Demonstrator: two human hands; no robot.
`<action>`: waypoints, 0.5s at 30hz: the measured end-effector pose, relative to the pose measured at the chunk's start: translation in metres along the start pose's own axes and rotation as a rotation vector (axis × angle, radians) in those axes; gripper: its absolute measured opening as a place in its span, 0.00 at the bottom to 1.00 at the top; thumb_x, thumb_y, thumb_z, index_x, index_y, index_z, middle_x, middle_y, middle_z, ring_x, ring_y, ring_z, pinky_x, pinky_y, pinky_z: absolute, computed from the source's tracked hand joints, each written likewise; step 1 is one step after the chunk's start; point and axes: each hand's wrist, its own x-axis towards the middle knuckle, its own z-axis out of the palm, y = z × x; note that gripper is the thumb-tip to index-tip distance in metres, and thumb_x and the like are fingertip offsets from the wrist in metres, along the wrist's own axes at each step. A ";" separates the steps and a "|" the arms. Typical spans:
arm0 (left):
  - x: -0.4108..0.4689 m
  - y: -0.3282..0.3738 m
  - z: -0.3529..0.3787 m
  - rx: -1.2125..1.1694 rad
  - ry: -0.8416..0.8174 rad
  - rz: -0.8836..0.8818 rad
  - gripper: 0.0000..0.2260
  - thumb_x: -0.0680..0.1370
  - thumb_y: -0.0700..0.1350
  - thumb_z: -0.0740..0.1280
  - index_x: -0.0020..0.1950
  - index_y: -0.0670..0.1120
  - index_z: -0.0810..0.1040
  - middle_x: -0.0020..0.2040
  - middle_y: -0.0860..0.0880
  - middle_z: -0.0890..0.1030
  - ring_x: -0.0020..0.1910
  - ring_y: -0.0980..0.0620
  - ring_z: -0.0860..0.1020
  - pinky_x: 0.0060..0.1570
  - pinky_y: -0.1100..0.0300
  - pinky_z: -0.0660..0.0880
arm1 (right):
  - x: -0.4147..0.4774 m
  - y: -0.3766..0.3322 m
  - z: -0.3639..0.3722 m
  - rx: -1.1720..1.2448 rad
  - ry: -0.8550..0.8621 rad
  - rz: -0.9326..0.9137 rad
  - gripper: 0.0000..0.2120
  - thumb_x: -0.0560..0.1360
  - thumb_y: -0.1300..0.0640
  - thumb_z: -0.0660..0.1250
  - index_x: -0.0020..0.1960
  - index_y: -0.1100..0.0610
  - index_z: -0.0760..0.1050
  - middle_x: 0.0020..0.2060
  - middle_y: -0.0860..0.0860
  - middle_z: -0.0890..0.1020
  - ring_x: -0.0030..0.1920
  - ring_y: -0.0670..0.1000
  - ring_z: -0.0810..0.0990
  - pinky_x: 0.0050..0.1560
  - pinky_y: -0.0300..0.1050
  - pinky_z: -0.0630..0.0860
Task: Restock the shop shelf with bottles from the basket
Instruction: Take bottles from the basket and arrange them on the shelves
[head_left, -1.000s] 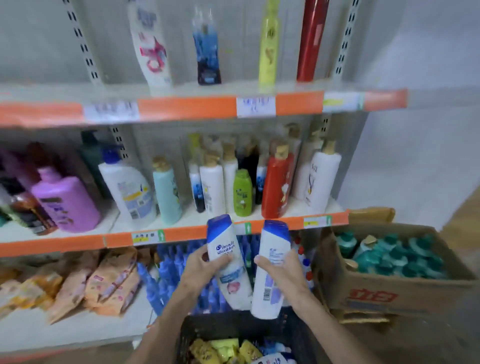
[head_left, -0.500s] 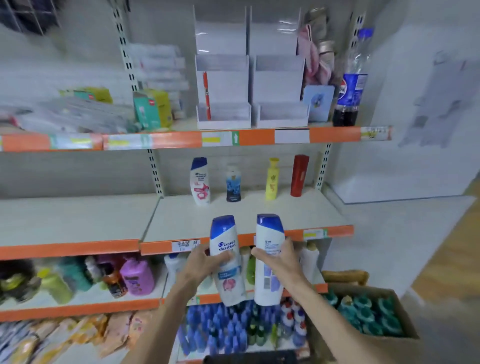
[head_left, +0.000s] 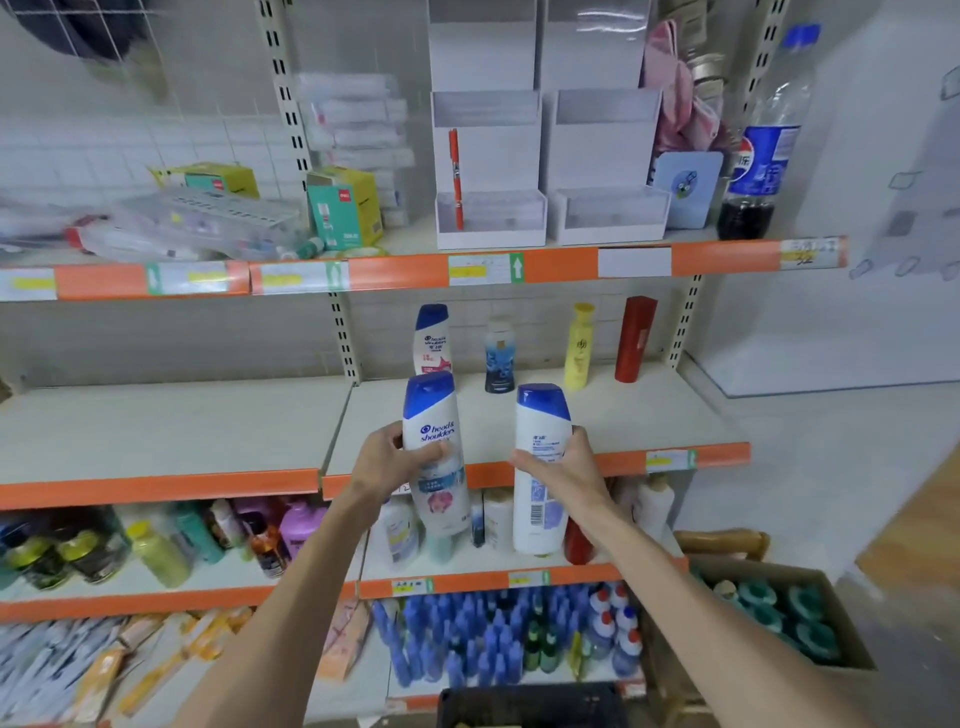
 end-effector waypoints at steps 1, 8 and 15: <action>0.006 0.001 -0.002 0.004 0.009 0.006 0.13 0.71 0.45 0.75 0.53 0.44 0.79 0.47 0.46 0.84 0.45 0.48 0.84 0.46 0.51 0.81 | 0.007 -0.001 0.002 -0.001 -0.004 -0.005 0.29 0.67 0.52 0.79 0.58 0.58 0.66 0.48 0.55 0.81 0.45 0.51 0.83 0.41 0.45 0.78; 0.054 -0.013 -0.029 0.002 0.097 0.023 0.14 0.71 0.46 0.75 0.54 0.44 0.79 0.49 0.46 0.84 0.47 0.47 0.83 0.49 0.50 0.80 | 0.065 -0.006 0.027 0.035 -0.023 -0.034 0.28 0.66 0.52 0.79 0.56 0.57 0.66 0.46 0.54 0.81 0.45 0.52 0.83 0.46 0.50 0.80; 0.108 -0.041 -0.075 -0.058 0.133 -0.022 0.13 0.70 0.46 0.75 0.52 0.44 0.80 0.48 0.45 0.84 0.48 0.44 0.83 0.51 0.46 0.80 | 0.115 -0.010 0.075 0.065 0.005 -0.007 0.28 0.66 0.53 0.79 0.57 0.58 0.66 0.47 0.54 0.81 0.45 0.53 0.83 0.47 0.51 0.81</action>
